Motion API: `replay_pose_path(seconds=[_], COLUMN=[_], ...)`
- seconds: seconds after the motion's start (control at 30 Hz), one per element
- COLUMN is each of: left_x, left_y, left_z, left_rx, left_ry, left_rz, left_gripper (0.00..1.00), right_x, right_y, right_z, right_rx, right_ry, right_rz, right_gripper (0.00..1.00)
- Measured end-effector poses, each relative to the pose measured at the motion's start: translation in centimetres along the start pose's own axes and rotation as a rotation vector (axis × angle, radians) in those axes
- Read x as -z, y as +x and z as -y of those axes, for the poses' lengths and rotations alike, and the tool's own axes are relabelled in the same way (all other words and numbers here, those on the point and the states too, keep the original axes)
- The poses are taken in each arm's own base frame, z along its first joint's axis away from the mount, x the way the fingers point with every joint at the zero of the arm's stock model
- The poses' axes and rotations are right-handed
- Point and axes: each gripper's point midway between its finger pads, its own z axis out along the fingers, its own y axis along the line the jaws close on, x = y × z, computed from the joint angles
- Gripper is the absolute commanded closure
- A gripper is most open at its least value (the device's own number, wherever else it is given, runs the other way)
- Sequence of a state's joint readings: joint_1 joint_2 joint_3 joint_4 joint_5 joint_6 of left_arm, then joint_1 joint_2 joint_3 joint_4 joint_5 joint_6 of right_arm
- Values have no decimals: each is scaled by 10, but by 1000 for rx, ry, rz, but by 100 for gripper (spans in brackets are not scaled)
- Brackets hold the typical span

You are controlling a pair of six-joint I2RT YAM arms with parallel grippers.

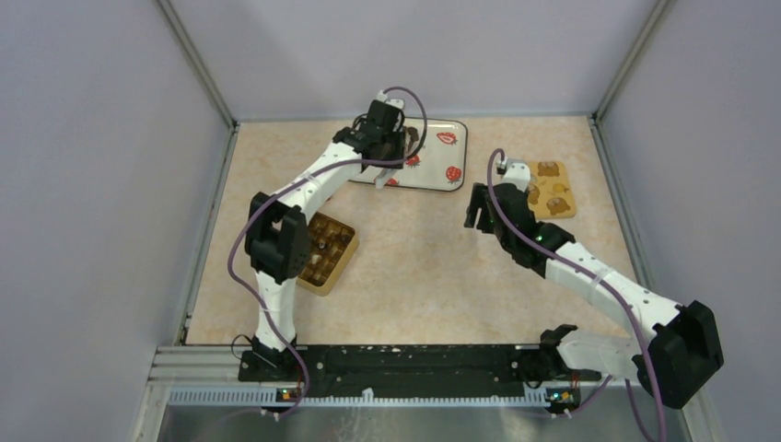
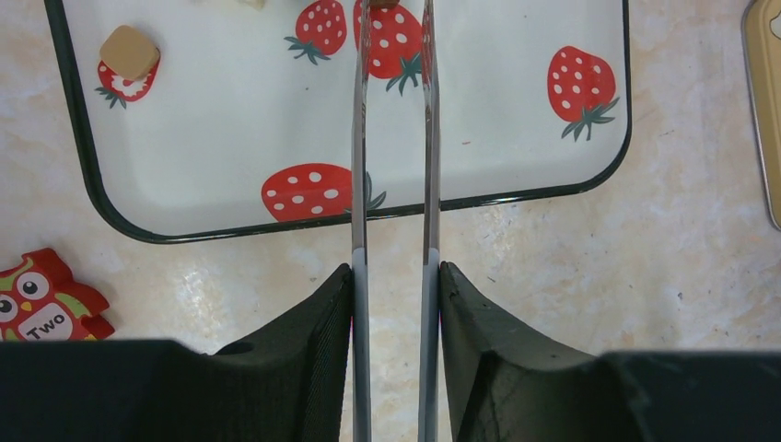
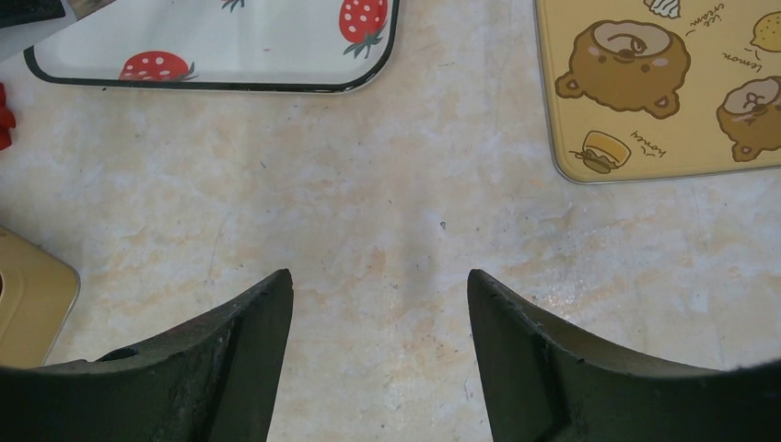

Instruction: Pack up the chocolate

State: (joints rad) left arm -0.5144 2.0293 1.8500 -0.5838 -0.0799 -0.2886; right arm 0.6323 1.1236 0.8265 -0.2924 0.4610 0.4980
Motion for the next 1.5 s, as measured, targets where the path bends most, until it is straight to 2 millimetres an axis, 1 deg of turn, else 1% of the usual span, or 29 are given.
replay_pose_path(seconds=[0.13,0.3,0.4,0.47,0.67,0.73,0.83,0.9,1.0,1.1,1.2,1.3,1.4,1.5], left_x=[-9,-26,-32,-37,-55,-58,-61,-62,-63,-63,-63,-57,-40,-8], left_y=[5,21,26,25,11,10,12,14,15,16,18,28,40,44], left_z=[-2,-6,-8,-8,-5,-4,-4,-5,-6,-7,-7,-10,-14,-20], left_rx=[-2,-5,-7,-7,-6,-6,-6,-6,-3,-3,-4,-6,-8,-10], left_ry=[-12,-26,-38,-44,-50,-49,-51,-55,-61,-64,-64,-64,-69,-80], left_rz=[-15,-60,-74,-73,-51,-50,-55,-61,-63,-69,-72,-91,-114,-120], left_gripper=[54,53,53,52,53,54,58,64,77,82,91,93,93,93], right_x=[0,0,0,-1,-4,-4,-4,-4,-4,-4,-4,-4,-6,-6], right_y=[0,0,0,1,2,2,2,1,1,1,1,2,4,5], right_z=[0,0,0,0,-1,-1,-1,-1,-1,-2,-3,-4,-5,-6], right_rx=[0,-1,0,1,3,2,2,1,0,0,-1,-2,-1,0], right_ry=[1,1,1,2,4,3,2,2,1,-1,-5,-10,-14,-18], right_rz=[1,1,1,-2,-6,-4,-4,-3,-1,-1,-2,-6,-12,-15], right_gripper=[32,32,32,32,32,32,32,32,32,32,32,32,32,32])
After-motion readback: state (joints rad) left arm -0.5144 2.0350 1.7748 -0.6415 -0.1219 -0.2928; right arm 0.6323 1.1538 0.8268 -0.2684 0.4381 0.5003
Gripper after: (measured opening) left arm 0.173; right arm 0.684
